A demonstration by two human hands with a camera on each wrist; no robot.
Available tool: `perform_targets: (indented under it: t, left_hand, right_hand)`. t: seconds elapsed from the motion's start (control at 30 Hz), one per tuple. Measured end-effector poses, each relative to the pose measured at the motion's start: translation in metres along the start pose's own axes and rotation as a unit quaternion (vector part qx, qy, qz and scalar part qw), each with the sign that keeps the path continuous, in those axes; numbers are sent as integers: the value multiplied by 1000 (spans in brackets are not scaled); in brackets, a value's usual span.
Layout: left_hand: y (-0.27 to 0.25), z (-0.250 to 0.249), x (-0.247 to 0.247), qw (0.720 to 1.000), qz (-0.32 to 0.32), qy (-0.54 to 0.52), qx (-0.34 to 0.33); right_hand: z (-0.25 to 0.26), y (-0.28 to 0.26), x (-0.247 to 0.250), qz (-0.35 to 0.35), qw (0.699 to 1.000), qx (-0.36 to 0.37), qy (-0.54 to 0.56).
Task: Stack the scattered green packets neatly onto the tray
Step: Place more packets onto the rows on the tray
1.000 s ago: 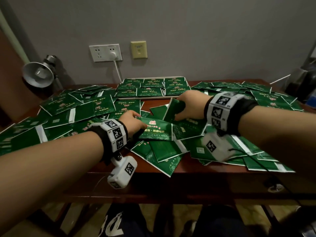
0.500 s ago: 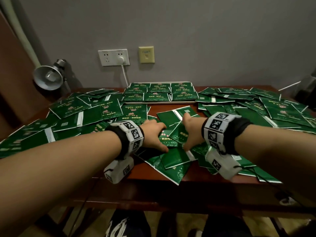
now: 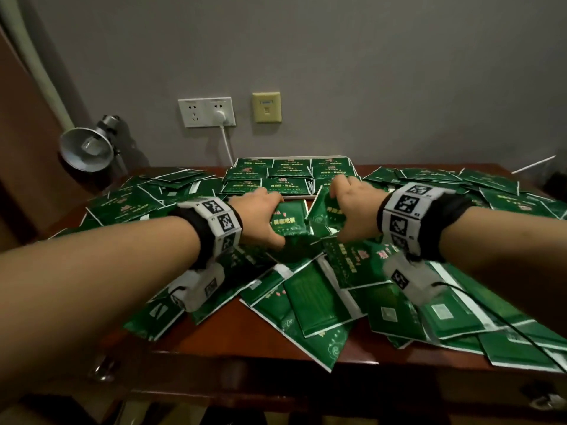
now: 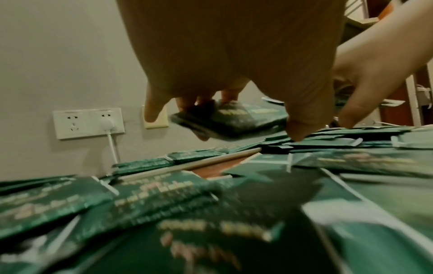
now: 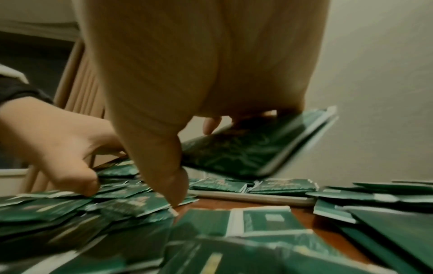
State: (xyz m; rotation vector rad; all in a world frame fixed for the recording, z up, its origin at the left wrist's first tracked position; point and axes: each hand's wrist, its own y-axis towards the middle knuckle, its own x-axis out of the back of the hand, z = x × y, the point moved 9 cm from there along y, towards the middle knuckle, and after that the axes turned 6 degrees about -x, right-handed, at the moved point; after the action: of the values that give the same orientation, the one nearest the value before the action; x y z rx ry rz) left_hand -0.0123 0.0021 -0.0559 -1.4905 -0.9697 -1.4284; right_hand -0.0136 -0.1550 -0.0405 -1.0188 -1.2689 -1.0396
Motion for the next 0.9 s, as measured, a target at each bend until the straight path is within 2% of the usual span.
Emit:
perform_targets:
  t: [0.23, 0.47, 0.73, 0.9]
  left_hand:
    - [69, 43, 58, 999, -36, 11, 19]
    - [180, 80, 86, 999, -48, -7, 22]
    - [308, 104, 56, 1000, -8, 17, 11]
    - [350, 111, 21, 999, 31, 17, 12]
  right_hand:
    - [-51, 75, 36, -10, 999, -29, -21]
    - [-88, 192, 56, 5, 998, -57, -16]
    - [-92, 320, 23, 33, 998, -14, -46]
    - [-101, 360, -7, 82, 995, -16, -60]
